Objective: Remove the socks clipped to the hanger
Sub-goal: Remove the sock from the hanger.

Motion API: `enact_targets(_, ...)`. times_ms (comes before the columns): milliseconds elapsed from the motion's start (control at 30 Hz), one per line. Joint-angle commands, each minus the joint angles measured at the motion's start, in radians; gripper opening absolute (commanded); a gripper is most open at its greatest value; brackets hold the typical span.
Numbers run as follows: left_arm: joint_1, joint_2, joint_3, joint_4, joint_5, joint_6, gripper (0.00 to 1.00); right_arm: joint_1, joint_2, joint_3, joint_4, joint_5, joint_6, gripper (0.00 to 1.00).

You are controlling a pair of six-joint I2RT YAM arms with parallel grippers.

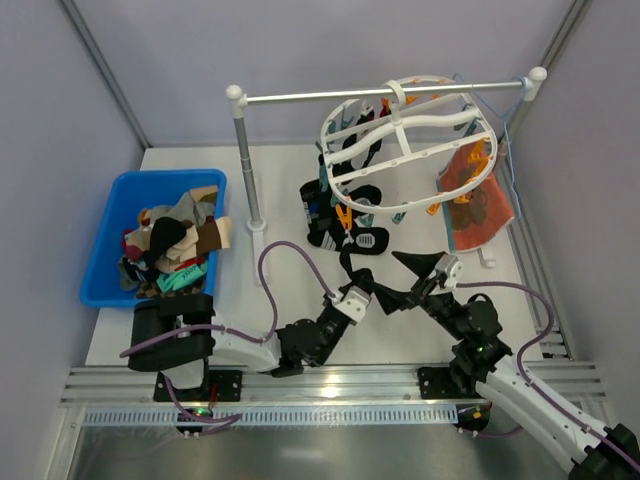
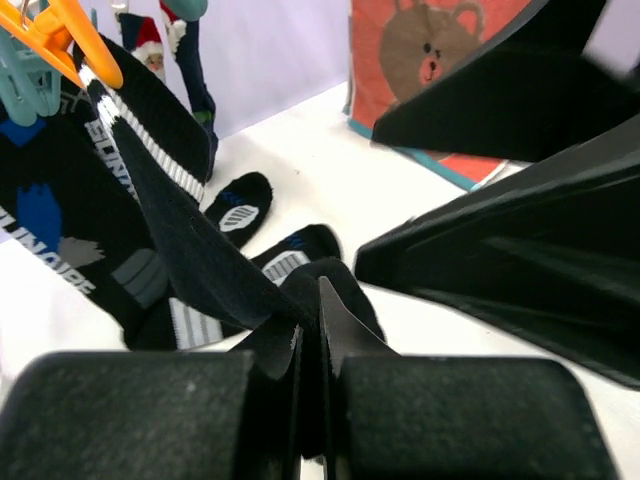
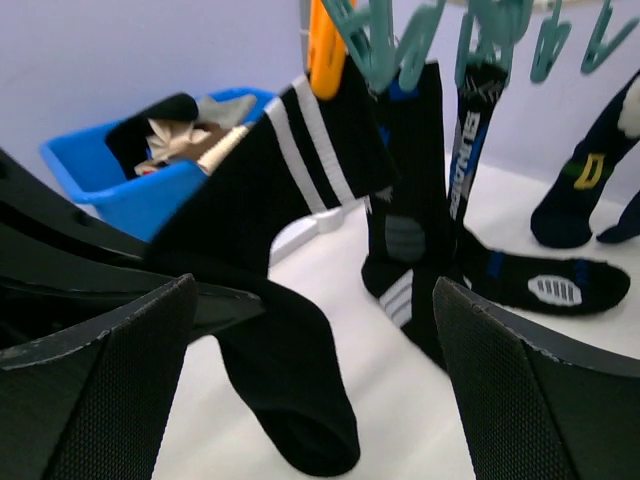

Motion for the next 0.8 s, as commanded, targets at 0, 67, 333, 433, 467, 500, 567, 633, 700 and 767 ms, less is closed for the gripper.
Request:
enact_targets(0,-0.004,0.019,0.041,0.256,-0.076,0.061,0.00,0.000,-0.063,-0.039,-0.012,-0.059,0.029,1.00)
enact_targets(67,-0.004,0.018,0.044,0.256,-0.081,0.064,0.00,0.000,-0.045,-0.039,-0.003,-0.085,0.024,0.99)
enact_targets(333,-0.001,-0.063,0.015,0.256,-0.070,0.047,0.00,0.017,0.119,-0.044,0.121,-0.136,-0.017,1.00)
enact_targets(433,-0.003,-0.068,0.010,0.256,-0.053,0.027,0.00,0.034,0.171,-0.041,0.151,-0.156,-0.043,1.00)
enact_targets(467,-0.001,-0.065,0.011,0.256,-0.048,0.024,0.00,0.038,0.187,-0.036,0.157,-0.159,-0.051,1.00)
enact_targets(500,-0.003,-0.060,0.014,0.254,-0.045,0.018,0.00,0.057,0.216,-0.034,0.164,-0.156,-0.057,1.00)
enact_targets(567,-0.003,-0.050,0.015,0.254,-0.021,-0.004,0.00,0.080,0.254,-0.021,0.169,-0.148,-0.088,1.00)
enact_targets(633,-0.001,-0.050,0.014,0.254,0.005,-0.024,0.00,0.110,0.315,-0.007,0.169,-0.118,-0.117,1.00)
enact_targets(700,-0.003,-0.053,0.001,0.254,0.028,-0.067,0.00,0.123,0.351,0.005,0.177,-0.099,-0.129,1.00)
enact_targets(767,-0.004,-0.059,-0.006,0.254,0.059,-0.097,0.00,0.124,0.385,0.005,0.194,-0.087,-0.134,1.00)
